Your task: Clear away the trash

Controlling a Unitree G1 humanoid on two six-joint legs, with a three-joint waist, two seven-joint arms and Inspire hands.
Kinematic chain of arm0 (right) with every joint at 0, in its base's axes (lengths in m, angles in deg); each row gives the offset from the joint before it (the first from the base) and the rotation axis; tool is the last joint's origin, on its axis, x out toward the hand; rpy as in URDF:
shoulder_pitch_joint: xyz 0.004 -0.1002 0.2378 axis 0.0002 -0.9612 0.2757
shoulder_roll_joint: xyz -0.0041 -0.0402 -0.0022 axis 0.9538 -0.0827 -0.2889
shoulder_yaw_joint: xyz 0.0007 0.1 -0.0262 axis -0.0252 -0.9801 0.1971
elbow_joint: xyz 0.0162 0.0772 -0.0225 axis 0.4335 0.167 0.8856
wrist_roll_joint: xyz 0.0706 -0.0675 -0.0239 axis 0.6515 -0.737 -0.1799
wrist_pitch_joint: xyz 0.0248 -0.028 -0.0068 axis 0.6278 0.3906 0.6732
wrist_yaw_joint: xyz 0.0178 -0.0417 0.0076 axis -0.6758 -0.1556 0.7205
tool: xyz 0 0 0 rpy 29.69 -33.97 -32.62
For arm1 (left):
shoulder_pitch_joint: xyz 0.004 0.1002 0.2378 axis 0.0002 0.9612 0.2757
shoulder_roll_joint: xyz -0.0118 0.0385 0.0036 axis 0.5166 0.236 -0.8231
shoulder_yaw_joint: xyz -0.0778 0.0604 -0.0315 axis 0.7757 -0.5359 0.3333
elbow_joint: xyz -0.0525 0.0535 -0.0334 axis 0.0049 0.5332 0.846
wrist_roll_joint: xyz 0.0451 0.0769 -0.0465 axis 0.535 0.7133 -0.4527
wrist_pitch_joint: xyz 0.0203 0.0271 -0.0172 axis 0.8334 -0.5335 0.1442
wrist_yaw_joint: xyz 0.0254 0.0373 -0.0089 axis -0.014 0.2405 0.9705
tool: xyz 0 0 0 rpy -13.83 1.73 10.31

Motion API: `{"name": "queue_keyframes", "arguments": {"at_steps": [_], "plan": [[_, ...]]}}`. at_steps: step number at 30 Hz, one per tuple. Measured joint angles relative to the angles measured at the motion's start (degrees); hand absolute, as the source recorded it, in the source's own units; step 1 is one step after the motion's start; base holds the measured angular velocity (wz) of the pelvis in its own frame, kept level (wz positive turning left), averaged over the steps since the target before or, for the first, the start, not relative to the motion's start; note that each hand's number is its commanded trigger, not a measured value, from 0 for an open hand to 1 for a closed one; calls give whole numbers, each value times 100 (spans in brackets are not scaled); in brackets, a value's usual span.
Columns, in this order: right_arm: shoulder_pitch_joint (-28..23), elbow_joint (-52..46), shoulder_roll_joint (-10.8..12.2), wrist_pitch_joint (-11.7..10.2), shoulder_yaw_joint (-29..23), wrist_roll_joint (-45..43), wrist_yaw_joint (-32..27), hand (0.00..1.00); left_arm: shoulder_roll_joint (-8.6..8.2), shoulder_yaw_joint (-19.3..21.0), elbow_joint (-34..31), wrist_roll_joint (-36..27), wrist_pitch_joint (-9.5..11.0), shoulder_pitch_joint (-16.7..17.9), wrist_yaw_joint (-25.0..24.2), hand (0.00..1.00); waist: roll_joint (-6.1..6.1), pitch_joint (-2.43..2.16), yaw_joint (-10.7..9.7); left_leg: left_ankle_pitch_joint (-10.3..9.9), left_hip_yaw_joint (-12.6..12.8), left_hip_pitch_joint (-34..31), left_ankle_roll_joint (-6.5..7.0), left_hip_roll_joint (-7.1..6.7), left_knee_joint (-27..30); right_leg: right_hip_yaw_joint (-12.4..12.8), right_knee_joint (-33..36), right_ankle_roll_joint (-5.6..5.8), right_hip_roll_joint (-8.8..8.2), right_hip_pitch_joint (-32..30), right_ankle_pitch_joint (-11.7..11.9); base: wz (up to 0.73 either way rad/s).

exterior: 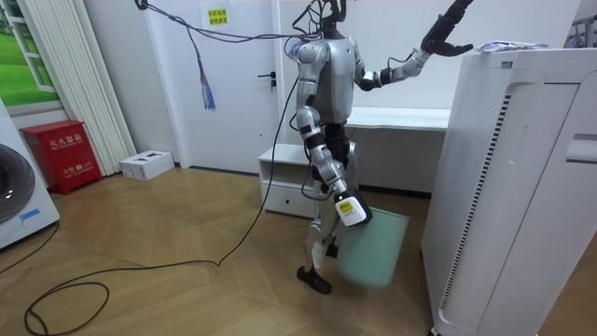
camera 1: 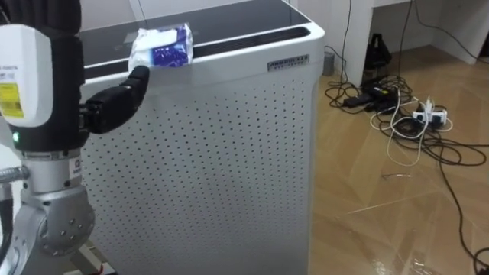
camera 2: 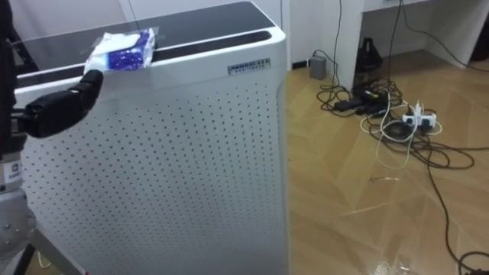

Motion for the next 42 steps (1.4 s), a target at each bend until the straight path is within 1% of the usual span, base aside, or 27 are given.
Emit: {"name": "queue_keyframes", "arguments": {"at_steps": [2, 3, 4, 5, 6, 8, 9, 11, 12, 14, 16, 18, 24, 26, 27, 28, 29, 32, 33, 34, 35, 36, 37, 39, 42], "plan": [[2, -3, -95, 15, -2, -1, 63, 100, 9, -37, 153, -50, -57, -74, -230, 0, 88, 7, 2, -22, 1, 5, 38, 1, 3, -1, 1, 8, -10, 9, 4, 2], [3, -9, -158, 32, -7, -1, 87, 100, 10, -50, 216, -87, -112, -75, -388, 0, 147, 26, 1, -22, 7, 4, 53, -3, 6, 1, 3, 15, -10, 6, 9, 0], [2, -9, -201, 65, -7, -1, 110, 100, 13, -52, 312, -114, -118, -76, -529, 0, 170, 36, 4, -15, 14, -6, 66, -9, 4, 8, 7, 17, -16, -11, 9, 0], [2, -9, -215, 76, -7, -1, 111, 100, 18, -52, 365, -117, -125, -79, -594, 0, 190, 33, 5, -13, 21, -10, 69, -9, 5, 14, 11, 17, -18, -18, 10, -4], [3, -9, -232, 98, -7, -7, 111, 100, 27, -53, 447, -123, -151, -85, -721, 0, 230, 16, 4, -10, 37, -17, 74, -7, 7, 26, 11, 17, -17, -30, 10, -5], [0, -9, -259, 119, -7, -30, 115, 100, 39, -55, 606, -232, -157, -180, -903, 0, 231, 21, 5, -8, 49, -34, 78, -5, 12, 35, 7, 17, -17, -49, 10, -2], [4, -10, -276, 122, -9, -56, 112, 100, 58, -54, 687, -247, -199, -265, -986, 0, 247, 11, 4, -6, 50, -56, 80, -5, 18, 40, 7, 17, -17, -68, 9, 0], [11, -9, -319, 122, -8, -67, 115, 100, 121, -55, 814, -361, -209, -393, -1106, 0, 245, 12, 4, -3, 61, -67, 84, -6, 13, 43, 8, 18, -13, -88, 10, 0], [13, -9, -346, 122, -8, -69, 116, 100, 188, -55, 858, -457, -217, -432, -1176, 0, 245, 11, 0, -3, 71, -62, 84, -8, 4, 47, 6, 19, -7, -88, 10, 0], [14, -9, -397, 122, -8, -68, 119, 100, 285, -55, 850, -504, -166, -441, -1226, 0, 242, 14, 9, -3, 94, -63, 84, -13, -10, 50, 6, 24, -7, -91, 9, 0], [28, -9, -421, 122, -14, -67, 129, 100, 432, -57, 846, -562, -96, -450, -1347, 0, 240, 15, 15, -3, 108, -64, 84, -12, -20, 57, -2, 25, -5, -98, 8, 0], [44, -9, -431, 122, -14, -67, 166, 100, 477, -59, 846, -563, -87, -494, -1445, 0, 240, 16, 13, -3, 108, -61, 84, -11, -23, 55, -2, 25, -6, -95, 9, 0], [47, -9, -432, 122, -14, -56, 230, 100, 514, -73, 847, -577, -110, -524, -1689, 0, 260, 24, 0, -1, 113, -23, 89, -11, -38, 65, 3, 27, -9, -72, 10, 0], [48, -9, -435, 122, -14, -57, 227, 100, 533, -148, 854, -684, -128, -602, -1777, 0, 255, 62, 12, 3, 113, -17, 94, -15, -39, 65, 3, 29, -11, -65, 11, 0], [50, -9, -437, 122, -14, -57, 222, 100, 581, -198, 853, -700, -137, -663, -1828, 0, 268, 83, 19, 5, 113, -19, 98, -17, -38, 66, 2, 31, -12, -67, 12, 0], [52, -9, -443, 122, -14, -57, 223, 100, 649, -245, 852, -812, -143, -713, -1911, 0, 283, 87, 22, 8, 113, -23, 102, -20, -40, 68, 1, 32, -15, -75, 12, 0], [54, -9, -448, 122, -14, -58, 223, 100, 663, -245, 855, -870, -151, -731, -1953, 0, 278, 91, 23, 9, 116, -21, 104, -22, -44, 77, 3, 33, -15, -78, 11, 0], [55, -9, -480, 135, -13, -62, 237, 100, 711, -243, 935, -1238, -182, -777, -2194, 0, 302, 80, 33, 10, 138, -5, 105, -29, -63, 107, 8, 45, -16, -81, 4, -2], [55, -9, -490, 152, -12, -62, 255, 100, 751, -244, 1014, -1354, -203, -829, -2270, 0, 313, 72, 42, 12, 143, -4, 108, -29, -69, 109, 8, 45, -17, -81, 4, 0], [55, -22, -501, 154, -12, -57, 284, 100, 862, -245, 1065, -1378, -243, -863, -2345, 0, 319, 68, 43, 14, 145, -6, 112, -29, -72, 110, 8, 46, -16, -82, 3, 0], [55, -27, -505, 155, -11, -57, 290, 100, 931, -266, 1074, -1447, -245, -866, -2391, 0, 326, 63, 39, 15, 147, -8, 113, -29, -73, 112, 6, 46, -15, -82, 3, 0], [55, -27, -512, 156, -12, -56, 290, 100, 1032, -350, 1112, -1575, -245, -912, -2465, 0, 348, 47, 38, 15, 149, -7, 113, -30, -74, 114, 7, 47, -17, -81, 3, 0], [56, -27, -514, 158, -11, -55, 289, 100, 1097, -431, 1143, -1617, -245, -990, -2497, 0, 349, 46, 39, 15, 151, -8, 113, -31, -74, 112, 7, 47, -19, -81, 3, 0], [57, -31, -520, 160, -10, -55, 282, 100, 1110, -492, 1228, -1714, -244, -1112, -2596, 0, 348, 47, 44, 19, 158, -10, 119, -32, -74, 112, 10, 51, -23, -82, 6, 0], [57, -32, -545, 165, -7, -61, 276, 100, 1149, -538, 1285, -1798, -295, -1129, -2720, 0, 373, 29, 49, 27, 236, -12, 133, -30, -74, 125, 9, 58, -31, -93, 7, 0]]}}
